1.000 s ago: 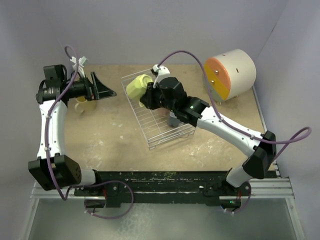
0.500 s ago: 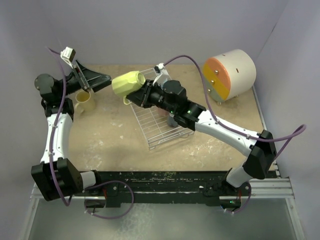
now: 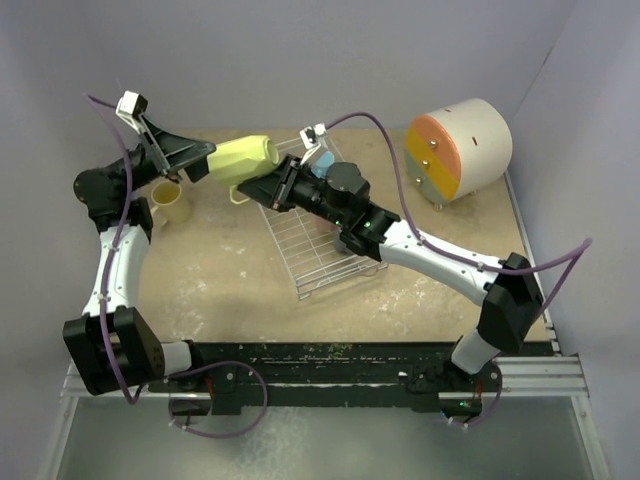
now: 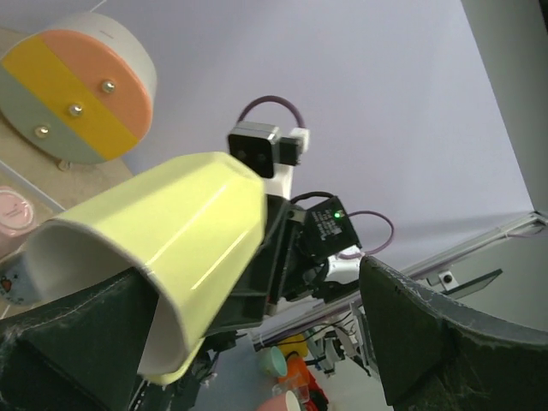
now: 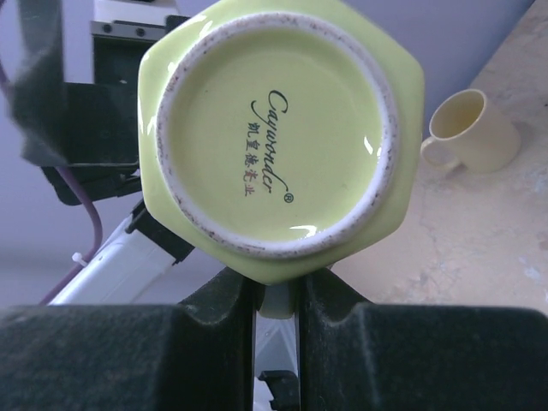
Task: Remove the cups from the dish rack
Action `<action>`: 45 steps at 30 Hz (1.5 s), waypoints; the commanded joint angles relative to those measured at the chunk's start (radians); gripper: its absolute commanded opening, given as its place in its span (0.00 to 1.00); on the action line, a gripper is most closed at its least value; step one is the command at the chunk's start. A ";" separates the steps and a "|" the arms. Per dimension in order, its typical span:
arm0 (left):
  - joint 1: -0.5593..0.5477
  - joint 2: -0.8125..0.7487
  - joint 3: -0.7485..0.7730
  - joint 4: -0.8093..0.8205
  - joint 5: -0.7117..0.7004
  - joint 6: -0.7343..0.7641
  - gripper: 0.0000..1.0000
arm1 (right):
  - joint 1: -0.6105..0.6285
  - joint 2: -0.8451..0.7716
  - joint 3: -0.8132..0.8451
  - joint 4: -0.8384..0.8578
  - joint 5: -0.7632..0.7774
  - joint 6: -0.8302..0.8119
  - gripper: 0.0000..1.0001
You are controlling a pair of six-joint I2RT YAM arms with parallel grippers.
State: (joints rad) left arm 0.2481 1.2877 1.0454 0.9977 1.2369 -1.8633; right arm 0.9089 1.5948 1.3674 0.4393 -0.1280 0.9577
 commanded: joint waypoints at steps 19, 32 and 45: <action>-0.011 -0.027 0.069 -0.079 0.009 0.000 0.00 | 0.015 0.098 0.081 0.308 -0.198 0.119 0.19; 0.006 -0.018 0.541 -1.504 -0.159 1.431 0.00 | -0.119 -0.190 -0.180 0.051 -0.170 0.066 0.62; -0.048 0.080 0.710 -2.231 -0.787 2.296 0.00 | -0.208 -0.287 0.058 -0.579 -0.011 -0.185 0.62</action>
State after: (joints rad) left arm 0.2295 1.4376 1.8236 -1.0897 0.6899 0.1165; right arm 0.6968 1.2854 1.3441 0.0910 -0.2222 0.8852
